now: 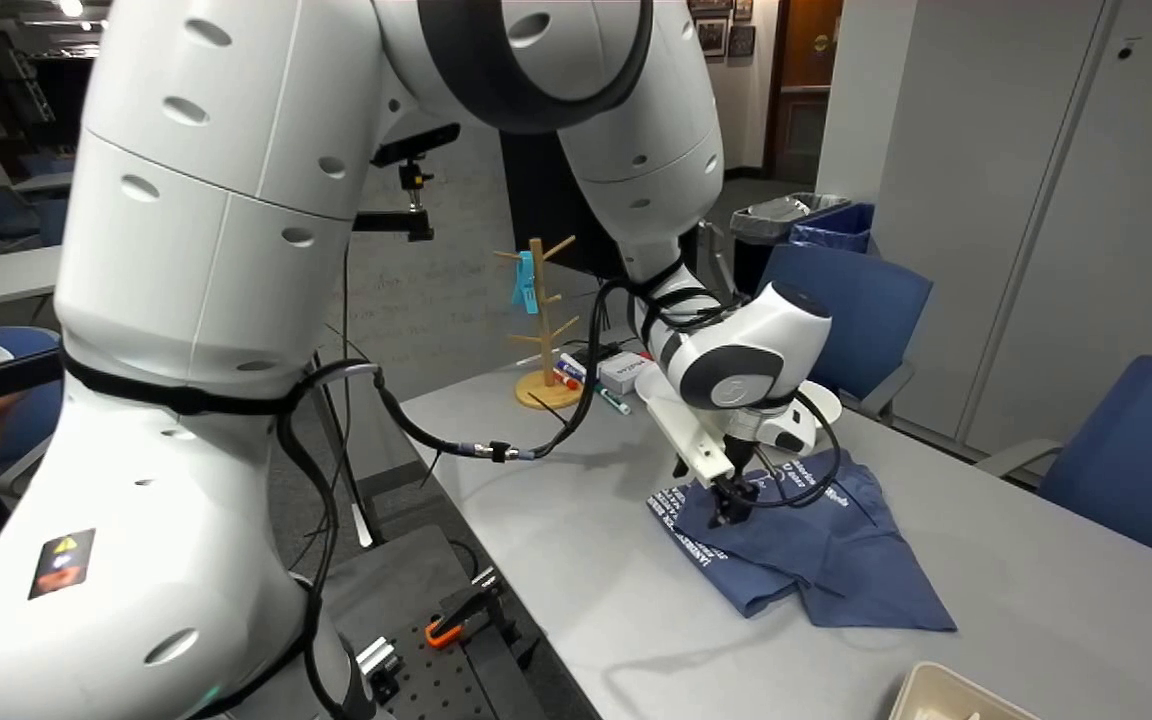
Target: Fold the shirt
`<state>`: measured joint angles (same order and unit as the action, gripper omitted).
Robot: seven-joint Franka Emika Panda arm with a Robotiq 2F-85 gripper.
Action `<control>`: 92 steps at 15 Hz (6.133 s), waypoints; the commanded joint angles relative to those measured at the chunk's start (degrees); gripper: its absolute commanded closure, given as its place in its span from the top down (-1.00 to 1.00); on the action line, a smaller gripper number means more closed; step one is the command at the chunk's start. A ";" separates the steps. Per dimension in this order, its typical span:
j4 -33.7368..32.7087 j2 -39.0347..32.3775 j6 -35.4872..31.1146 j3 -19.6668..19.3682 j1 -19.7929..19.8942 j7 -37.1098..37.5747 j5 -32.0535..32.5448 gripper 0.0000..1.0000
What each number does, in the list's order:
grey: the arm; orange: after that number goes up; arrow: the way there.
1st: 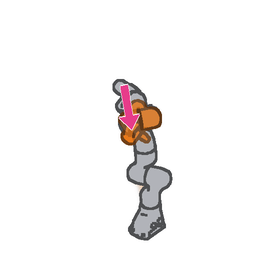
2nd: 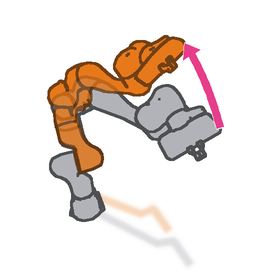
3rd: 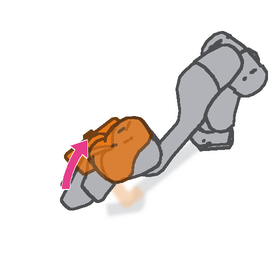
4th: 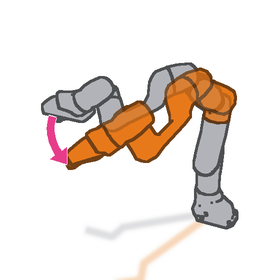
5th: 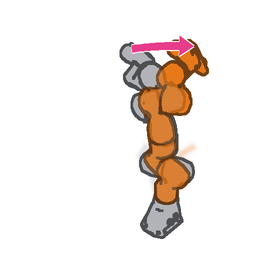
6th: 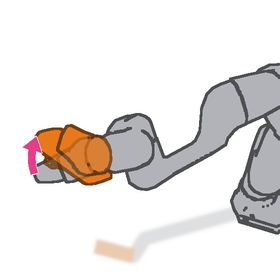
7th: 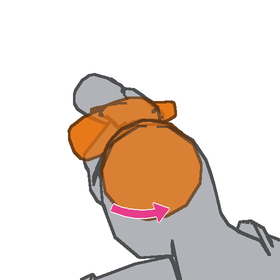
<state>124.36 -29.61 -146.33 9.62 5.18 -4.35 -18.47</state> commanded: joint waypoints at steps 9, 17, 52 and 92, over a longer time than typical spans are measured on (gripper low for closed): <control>2.41 -2.97 -16.23 -0.96 -2.60 10.88 -3.96 1.00; 5.39 -2.83 -19.31 0.04 -3.90 20.78 -5.95 1.00; 6.47 -7.80 -30.23 12.73 6.49 18.80 -18.75 -0.65; -25.99 -20.03 -25.75 -12.18 -11.61 12.95 12.02 0.23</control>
<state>100.51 -48.55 -173.24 0.47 -4.86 9.29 -9.04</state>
